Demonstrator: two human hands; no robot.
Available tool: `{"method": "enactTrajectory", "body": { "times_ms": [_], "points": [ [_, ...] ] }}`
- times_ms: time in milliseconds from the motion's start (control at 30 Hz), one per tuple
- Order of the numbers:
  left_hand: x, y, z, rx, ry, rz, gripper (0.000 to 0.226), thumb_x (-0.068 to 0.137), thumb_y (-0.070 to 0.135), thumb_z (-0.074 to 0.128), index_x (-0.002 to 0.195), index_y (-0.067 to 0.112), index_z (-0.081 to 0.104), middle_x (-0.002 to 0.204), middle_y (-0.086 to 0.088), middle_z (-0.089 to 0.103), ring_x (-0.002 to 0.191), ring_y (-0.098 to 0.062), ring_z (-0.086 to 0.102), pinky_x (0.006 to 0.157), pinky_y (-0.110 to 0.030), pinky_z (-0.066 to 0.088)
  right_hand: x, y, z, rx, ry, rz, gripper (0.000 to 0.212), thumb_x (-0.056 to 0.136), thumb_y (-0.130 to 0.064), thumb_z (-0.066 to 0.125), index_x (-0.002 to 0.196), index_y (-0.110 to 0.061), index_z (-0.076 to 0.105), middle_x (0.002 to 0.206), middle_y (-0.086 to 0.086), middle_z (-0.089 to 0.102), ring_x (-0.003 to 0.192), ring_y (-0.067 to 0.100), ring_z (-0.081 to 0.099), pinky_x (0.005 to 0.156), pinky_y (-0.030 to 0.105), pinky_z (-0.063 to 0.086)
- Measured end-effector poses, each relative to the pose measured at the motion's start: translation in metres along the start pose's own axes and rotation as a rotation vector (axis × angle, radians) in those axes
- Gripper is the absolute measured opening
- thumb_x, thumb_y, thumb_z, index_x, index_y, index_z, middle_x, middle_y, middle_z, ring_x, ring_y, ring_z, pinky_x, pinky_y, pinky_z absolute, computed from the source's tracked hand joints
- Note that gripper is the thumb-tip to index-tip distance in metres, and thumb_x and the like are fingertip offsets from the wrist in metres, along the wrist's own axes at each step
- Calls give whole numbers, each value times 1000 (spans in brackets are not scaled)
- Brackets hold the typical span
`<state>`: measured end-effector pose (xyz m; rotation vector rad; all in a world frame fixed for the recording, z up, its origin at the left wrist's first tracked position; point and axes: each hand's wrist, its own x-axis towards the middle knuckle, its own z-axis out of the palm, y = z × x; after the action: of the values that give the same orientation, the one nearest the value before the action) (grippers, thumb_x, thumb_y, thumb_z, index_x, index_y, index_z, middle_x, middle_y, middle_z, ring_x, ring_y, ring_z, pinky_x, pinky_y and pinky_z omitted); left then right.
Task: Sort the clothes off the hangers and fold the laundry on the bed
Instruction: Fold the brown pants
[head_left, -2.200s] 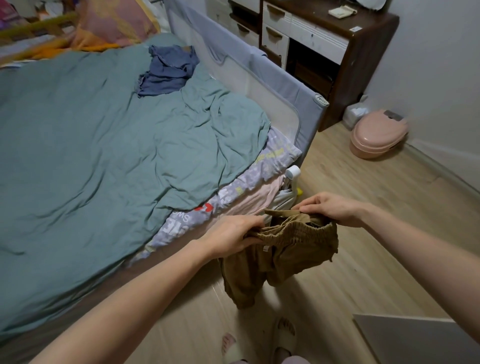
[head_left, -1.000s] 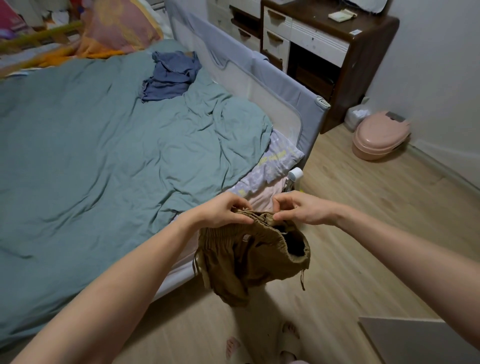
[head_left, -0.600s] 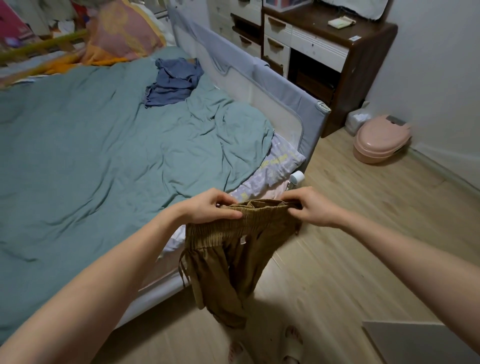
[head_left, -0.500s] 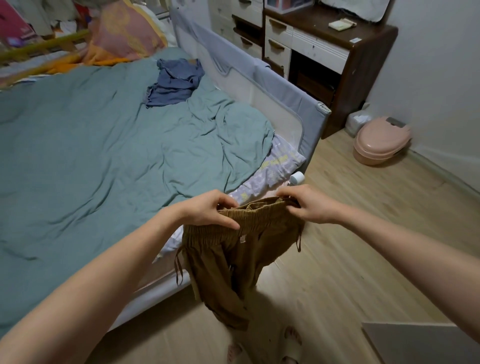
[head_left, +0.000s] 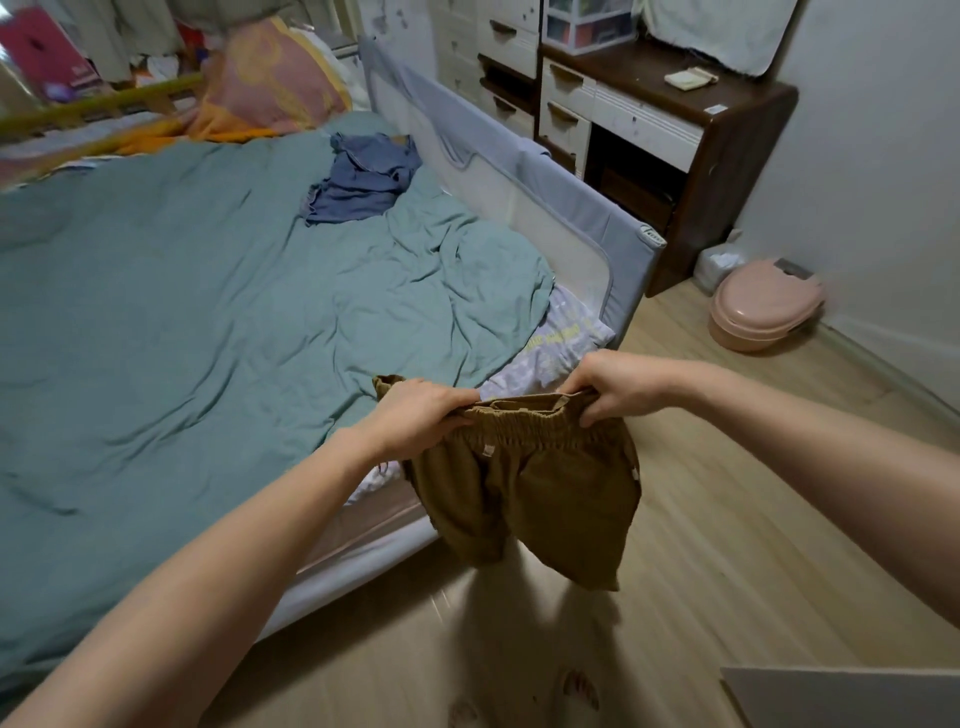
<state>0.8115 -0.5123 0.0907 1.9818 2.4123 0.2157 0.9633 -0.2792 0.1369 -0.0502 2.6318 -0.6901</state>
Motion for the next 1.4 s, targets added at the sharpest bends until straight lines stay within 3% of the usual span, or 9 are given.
{"method": "enactTrajectory", "body": {
  "times_ms": [100,233,433,567,667,867,1067,1200,1400],
  "points": [
    [-8,17,-14,-25,170,135,30,99,40,32,98,22,56,83,4,62,73,-21,63,48,-30,42,-18,6,-26,135,-22,13,11,82,-5,70,89,-14,73,79,6,68,72,9,58,73,32,50],
    [9,32,-53,90,222,414,21,102,38,34,99,25,51,103,4,57,79,-16,58,44,-27,36,-24,4,-49,403,263,10,20,83,-1,70,79,-20,72,70,-12,65,68,-1,58,69,14,45],
    [36,54,-94,107,320,570,26,99,38,47,88,20,61,149,-2,39,101,-20,47,67,-28,40,1,-23,-58,628,527,-35,15,83,6,65,97,7,68,94,23,68,83,18,62,79,30,52],
    [45,49,-100,102,369,469,29,96,40,51,86,16,64,134,-1,59,128,-26,48,101,-40,38,19,-43,-53,761,569,-58,15,86,6,62,100,7,63,88,16,63,75,8,61,65,17,50],
    [46,34,-92,67,391,332,23,96,36,52,93,15,61,99,-3,67,100,-22,64,111,-53,32,25,-44,-49,1017,587,4,23,91,-6,61,114,-6,59,108,11,65,96,13,66,69,17,54],
    [38,19,-94,-114,408,-68,30,91,48,54,98,20,47,79,2,57,73,-25,56,64,-37,47,12,-48,-15,932,395,-57,45,82,-17,74,124,-17,58,116,2,68,107,11,64,93,26,50],
    [38,11,-92,-426,245,-253,68,79,58,66,130,24,38,84,2,65,78,-19,63,71,-34,47,30,-61,-1,888,503,-82,14,86,2,64,97,-6,67,87,10,68,83,14,65,76,26,54],
    [32,-1,-90,-473,324,-245,51,76,66,59,93,19,70,80,5,71,76,-14,66,70,-36,51,31,-61,-6,963,536,-75,26,82,0,70,107,-1,64,98,21,70,94,28,68,86,36,55],
    [39,-3,-90,-363,597,-240,27,83,57,61,75,31,64,60,16,54,57,-6,52,55,-32,45,45,-41,12,1033,750,212,28,89,-33,65,107,-12,61,102,-2,65,95,8,61,86,25,48]
  ]
}}
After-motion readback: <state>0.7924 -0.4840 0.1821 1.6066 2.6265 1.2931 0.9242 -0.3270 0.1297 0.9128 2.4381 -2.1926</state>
